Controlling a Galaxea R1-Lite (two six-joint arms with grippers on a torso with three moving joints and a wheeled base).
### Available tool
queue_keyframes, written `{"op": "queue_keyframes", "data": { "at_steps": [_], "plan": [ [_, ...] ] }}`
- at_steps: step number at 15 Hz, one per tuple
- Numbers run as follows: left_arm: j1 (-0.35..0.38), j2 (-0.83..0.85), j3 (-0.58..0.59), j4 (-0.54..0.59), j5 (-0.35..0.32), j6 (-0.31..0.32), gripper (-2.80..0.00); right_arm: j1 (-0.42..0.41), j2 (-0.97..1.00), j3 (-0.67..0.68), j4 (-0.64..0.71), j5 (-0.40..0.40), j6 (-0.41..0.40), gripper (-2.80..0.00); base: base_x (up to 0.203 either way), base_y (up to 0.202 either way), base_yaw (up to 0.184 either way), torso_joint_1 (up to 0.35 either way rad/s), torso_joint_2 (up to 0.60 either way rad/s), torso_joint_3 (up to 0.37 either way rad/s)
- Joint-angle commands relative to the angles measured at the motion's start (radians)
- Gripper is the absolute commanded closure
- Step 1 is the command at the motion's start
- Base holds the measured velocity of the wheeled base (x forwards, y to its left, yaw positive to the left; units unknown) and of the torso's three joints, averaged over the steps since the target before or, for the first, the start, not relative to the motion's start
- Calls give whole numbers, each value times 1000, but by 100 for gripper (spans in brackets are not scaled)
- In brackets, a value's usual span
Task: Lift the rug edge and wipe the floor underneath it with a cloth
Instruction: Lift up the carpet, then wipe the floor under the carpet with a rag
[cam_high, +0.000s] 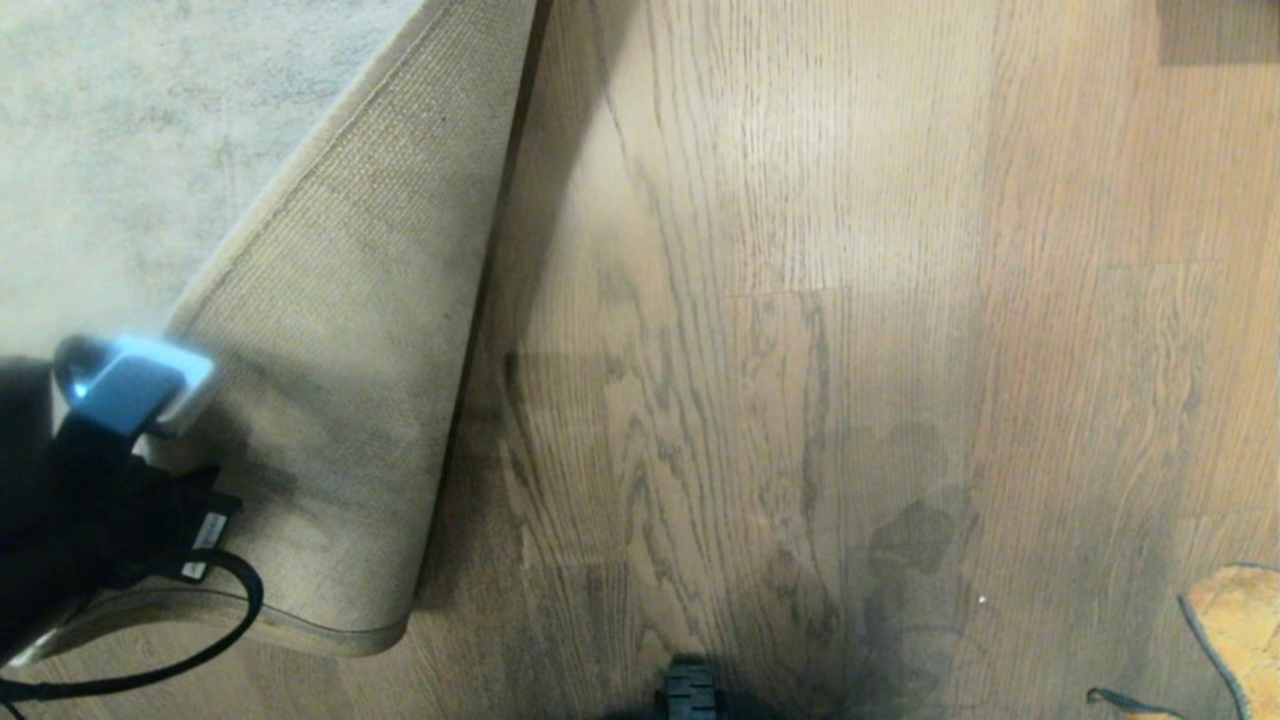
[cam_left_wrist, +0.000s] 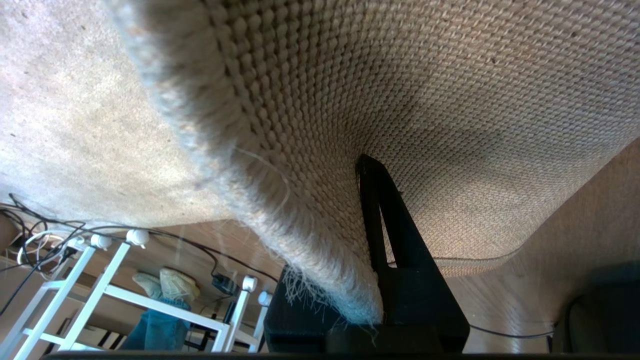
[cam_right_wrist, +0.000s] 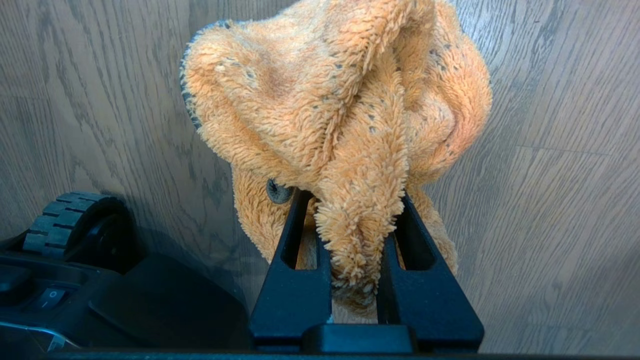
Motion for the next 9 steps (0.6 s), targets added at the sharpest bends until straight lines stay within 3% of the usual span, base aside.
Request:
{"op": "queue_keyframes", "data": {
  "at_steps": [1, 9],
  "plan": [
    [-1, 13, 0, -2, 3, 2, 0, 0, 1, 0, 0, 0, -1, 0, 0, 0, 0, 0, 0, 0],
    [0, 5, 31, -8, 9, -1, 0, 0, 1, 0, 0, 0, -4, 0, 0, 0, 0, 0, 0, 0]
  ]
}}
